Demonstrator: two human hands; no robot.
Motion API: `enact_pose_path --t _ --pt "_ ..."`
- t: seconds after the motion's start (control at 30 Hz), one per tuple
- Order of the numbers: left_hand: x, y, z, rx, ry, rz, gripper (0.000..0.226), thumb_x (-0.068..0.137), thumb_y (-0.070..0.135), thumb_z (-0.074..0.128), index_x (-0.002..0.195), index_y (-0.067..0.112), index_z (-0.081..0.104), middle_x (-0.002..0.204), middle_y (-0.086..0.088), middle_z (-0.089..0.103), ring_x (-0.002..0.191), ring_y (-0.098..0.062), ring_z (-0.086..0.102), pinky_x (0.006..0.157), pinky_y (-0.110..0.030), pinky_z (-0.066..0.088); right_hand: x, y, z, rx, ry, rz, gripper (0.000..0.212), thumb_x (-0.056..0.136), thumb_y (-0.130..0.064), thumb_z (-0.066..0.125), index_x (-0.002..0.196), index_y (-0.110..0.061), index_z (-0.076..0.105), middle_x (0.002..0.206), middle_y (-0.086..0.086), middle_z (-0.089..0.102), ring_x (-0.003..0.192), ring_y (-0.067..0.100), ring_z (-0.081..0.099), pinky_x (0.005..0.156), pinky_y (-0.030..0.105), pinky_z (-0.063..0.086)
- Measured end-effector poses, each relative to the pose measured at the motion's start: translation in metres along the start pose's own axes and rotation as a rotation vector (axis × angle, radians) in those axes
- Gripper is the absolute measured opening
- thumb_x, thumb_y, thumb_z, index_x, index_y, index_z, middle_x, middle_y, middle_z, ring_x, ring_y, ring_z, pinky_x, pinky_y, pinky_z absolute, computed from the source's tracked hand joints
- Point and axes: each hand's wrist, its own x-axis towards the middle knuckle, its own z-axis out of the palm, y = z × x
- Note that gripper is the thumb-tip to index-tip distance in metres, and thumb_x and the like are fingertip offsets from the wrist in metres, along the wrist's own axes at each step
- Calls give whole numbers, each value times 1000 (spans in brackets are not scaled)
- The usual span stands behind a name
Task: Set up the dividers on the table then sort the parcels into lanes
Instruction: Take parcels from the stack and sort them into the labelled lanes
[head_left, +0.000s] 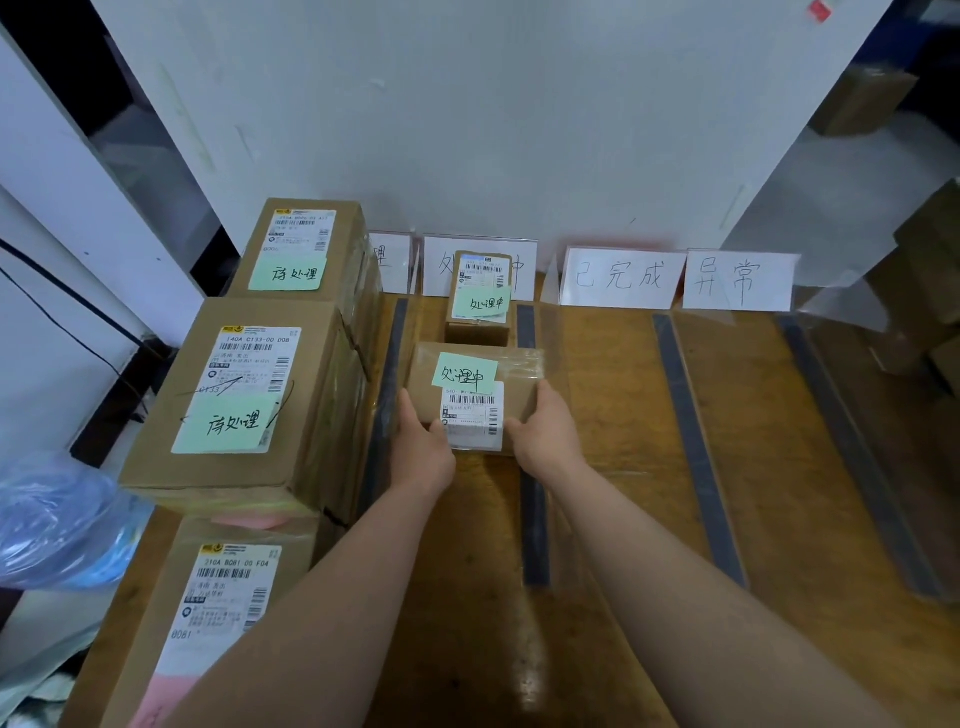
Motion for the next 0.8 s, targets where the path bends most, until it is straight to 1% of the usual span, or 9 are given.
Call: enact_pose_path --t 0.1,0.23,0.33,0.4,0.47,0.53,0.6,0.7,0.8 --pt "-6 2 -1 -5 6 -14 66 106 21 38 157 28 -2 153 -7 37 83 -5 49 50 -18 36 -4 -5 -7 31 -16 15 48 88 -16 66 132 -20 48 132 2 54 121 23 53 95 39 52" --pt "-17 8 -9 17 18 8 59 105 26 41 155 19 12 149 -10 41 105 -15 54 51 -18 41 -16 -16 -27 27 -13 -37 47 92 -17 61 137 -19 45 137 1 52 123 21 52 95 33 47" --pt "-23 14 -16 61 17 120 45 103 30 44 145 16 33 137 -7 53 95 -10 55 40 -13 42 -30 -25 -48 -28 10 -107 51 94 -19 59 141 -17 41 141 1 48 128 19 47 99 30 41" --pt "-25 21 -20 102 5 211 42 101 33 48 140 19 40 132 -5 56 97 -13 62 41 -10 43 -39 -28 -65 -70 18 -156 47 95 -19 58 139 -17 43 140 0 50 127 16 48 94 23 38" --pt "-31 34 -22 191 13 311 42 100 35 50 138 21 43 130 -4 57 104 -17 63 51 -14 50 -47 -27 -83 -132 28 -195 45 95 -20 58 138 -16 45 140 1 50 127 16 48 92 21 37" --pt "-45 53 -22 311 29 425 49 99 37 51 144 23 39 140 -5 50 122 -22 56 80 -31 58 -54 -21 -101 -203 51 -212 51 96 -23 57 143 -15 39 148 3 42 135 18 41 105 27 35" --pt "-67 74 -17 412 42 527 53 100 34 51 149 22 34 150 -5 42 135 -24 45 105 -44 46 -61 -9 -120 -266 77 -202 58 96 -28 56 148 -15 32 154 3 35 140 18 34 112 30 30" --pt "-100 99 1 530 57 672 46 100 35 50 143 21 42 144 -4 49 129 -22 49 106 -40 41 -72 14 -158 -336 146 -205 55 96 -32 55 145 -13 37 150 4 41 138 19 37 113 31 30" --pt "-132 115 32 547 -22 798 47 100 38 48 143 22 42 144 -4 50 130 -22 48 109 -40 38 -87 43 -200 -385 213 -176 54 97 -32 53 145 -11 37 150 6 40 139 20 35 115 32 27"
